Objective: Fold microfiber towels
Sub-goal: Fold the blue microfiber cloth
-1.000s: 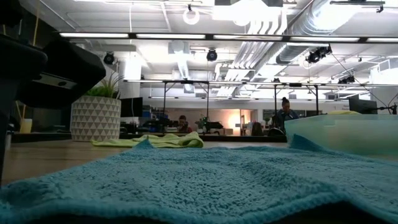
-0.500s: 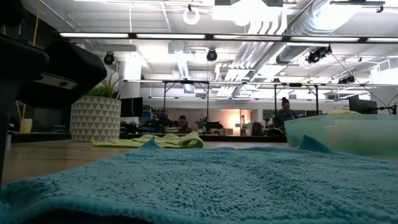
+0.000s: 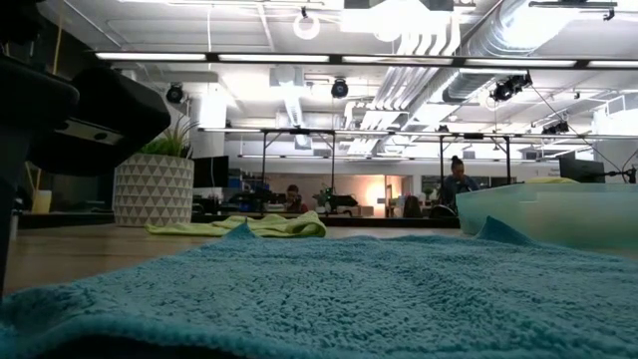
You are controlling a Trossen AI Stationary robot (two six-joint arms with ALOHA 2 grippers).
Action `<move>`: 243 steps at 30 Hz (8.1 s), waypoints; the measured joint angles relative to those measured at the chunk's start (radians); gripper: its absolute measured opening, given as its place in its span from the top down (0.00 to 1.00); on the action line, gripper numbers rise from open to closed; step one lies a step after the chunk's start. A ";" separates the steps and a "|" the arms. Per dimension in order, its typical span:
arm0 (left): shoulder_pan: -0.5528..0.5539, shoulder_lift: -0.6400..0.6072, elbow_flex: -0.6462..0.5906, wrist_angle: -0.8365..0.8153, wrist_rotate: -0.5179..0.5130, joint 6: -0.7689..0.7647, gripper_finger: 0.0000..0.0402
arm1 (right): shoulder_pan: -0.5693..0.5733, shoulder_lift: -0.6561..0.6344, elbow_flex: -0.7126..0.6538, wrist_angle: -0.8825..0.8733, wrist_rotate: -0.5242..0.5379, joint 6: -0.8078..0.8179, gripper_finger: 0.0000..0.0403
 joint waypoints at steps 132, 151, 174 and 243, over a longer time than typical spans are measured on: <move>0.376 -0.130 -0.001 -0.568 -0.517 -0.032 0.62 | -0.320 -0.110 -0.003 -0.738 0.422 0.232 0.62; 0.375 -0.327 -0.227 0.056 -0.107 0.262 0.66 | -0.170 -0.184 -0.163 -0.602 0.345 0.341 0.61; 0.339 -0.584 -0.673 0.631 0.086 0.122 0.67 | -0.183 -0.573 -0.679 0.564 0.218 0.152 0.61; 0.113 -0.250 -0.467 0.352 -0.049 -0.138 1.00 | -0.115 -0.185 -0.417 0.290 0.247 -0.014 0.99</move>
